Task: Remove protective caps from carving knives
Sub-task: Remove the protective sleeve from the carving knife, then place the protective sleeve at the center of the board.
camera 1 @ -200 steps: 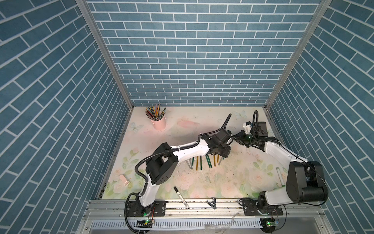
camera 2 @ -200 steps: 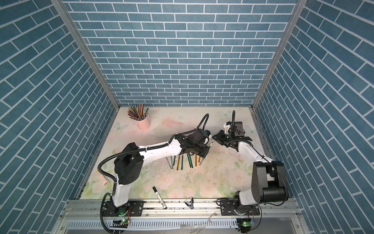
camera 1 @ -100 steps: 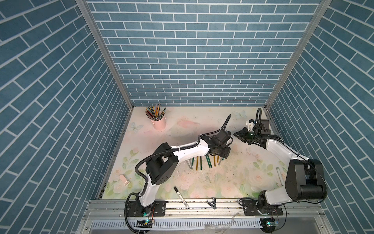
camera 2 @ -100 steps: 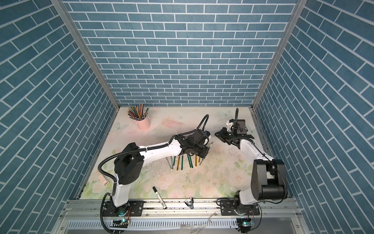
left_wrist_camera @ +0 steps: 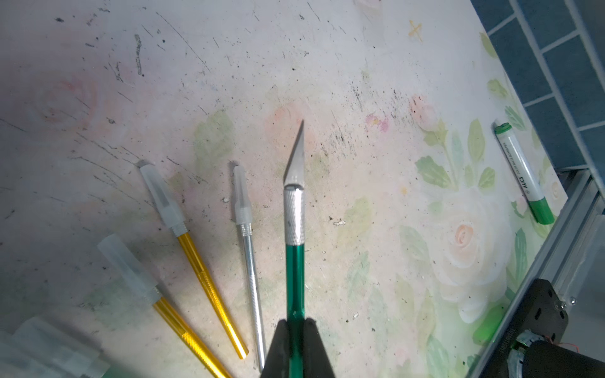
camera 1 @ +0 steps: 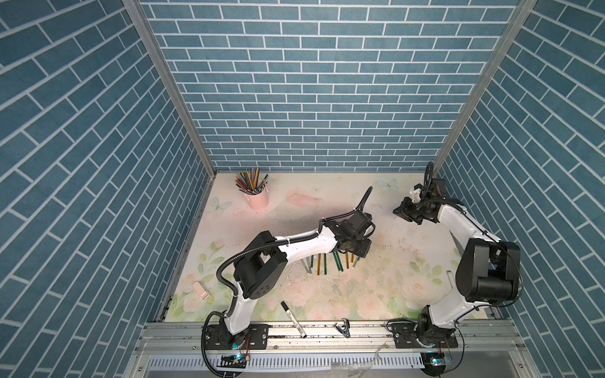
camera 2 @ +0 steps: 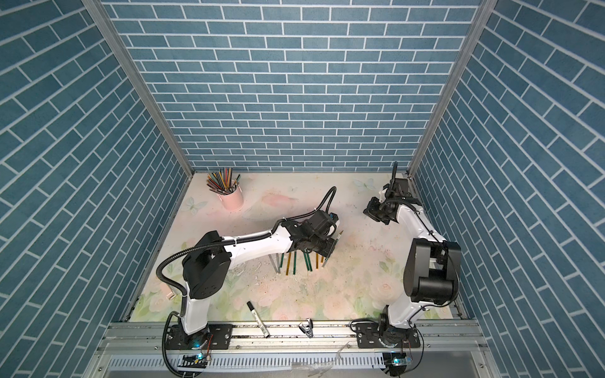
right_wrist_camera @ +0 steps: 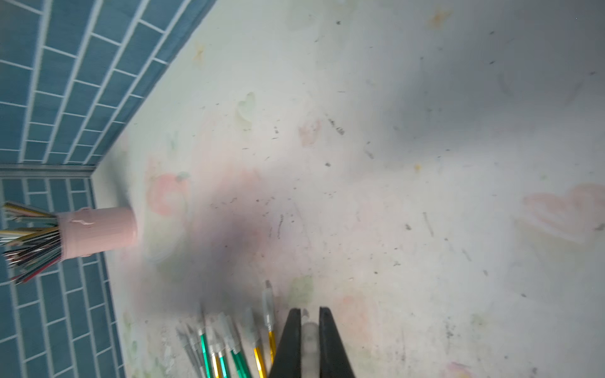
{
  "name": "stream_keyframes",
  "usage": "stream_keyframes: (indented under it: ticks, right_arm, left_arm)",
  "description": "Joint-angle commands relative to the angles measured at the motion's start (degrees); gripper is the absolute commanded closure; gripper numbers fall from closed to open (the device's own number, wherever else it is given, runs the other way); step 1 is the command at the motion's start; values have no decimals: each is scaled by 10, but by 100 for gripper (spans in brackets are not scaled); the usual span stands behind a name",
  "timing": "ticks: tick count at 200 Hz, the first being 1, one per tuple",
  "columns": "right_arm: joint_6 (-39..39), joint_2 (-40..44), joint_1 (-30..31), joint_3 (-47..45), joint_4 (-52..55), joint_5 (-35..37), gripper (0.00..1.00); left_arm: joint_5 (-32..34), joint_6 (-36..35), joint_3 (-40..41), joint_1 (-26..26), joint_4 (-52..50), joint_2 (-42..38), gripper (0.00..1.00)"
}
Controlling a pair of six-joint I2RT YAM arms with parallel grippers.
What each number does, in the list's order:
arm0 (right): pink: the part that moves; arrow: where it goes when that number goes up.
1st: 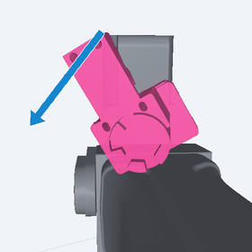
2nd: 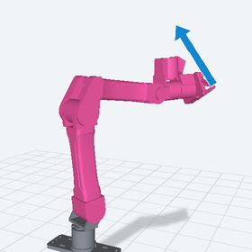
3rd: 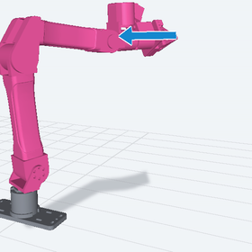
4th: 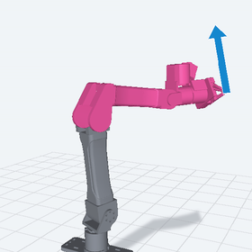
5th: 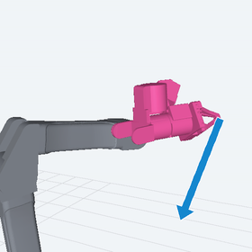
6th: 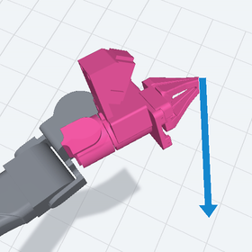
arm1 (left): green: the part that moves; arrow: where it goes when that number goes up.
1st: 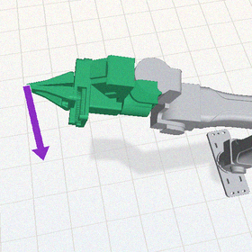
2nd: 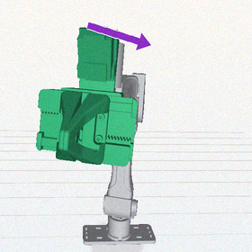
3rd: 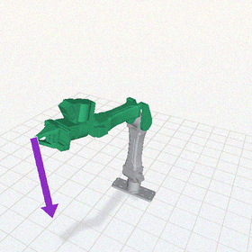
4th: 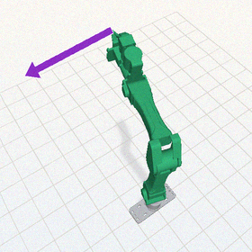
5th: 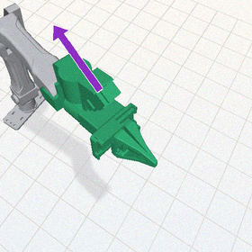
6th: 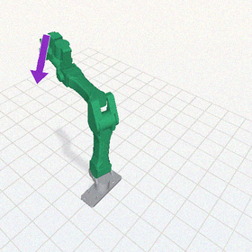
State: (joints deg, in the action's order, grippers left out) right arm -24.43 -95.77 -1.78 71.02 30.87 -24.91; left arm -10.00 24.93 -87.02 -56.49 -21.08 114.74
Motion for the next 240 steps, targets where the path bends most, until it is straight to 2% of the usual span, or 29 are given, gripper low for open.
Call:
stream_keyframes:
  ticks: [1,103,200,240]
  right_arm:
    - [76,-41,-1,40,106,70,100]
    - [101,-174,2,144,173,122,100]
    - [98,-222,6,162,184,135,100]
    - [93,-231,6,164,183,136,96]
  left_arm:
    - [13,6,8,2,5,-23,100]
    - [18,9,18,2,13,-30,100]
    - [17,10,15,2,13,-24,100]
    - [17,10,13,2,12,-22,100]
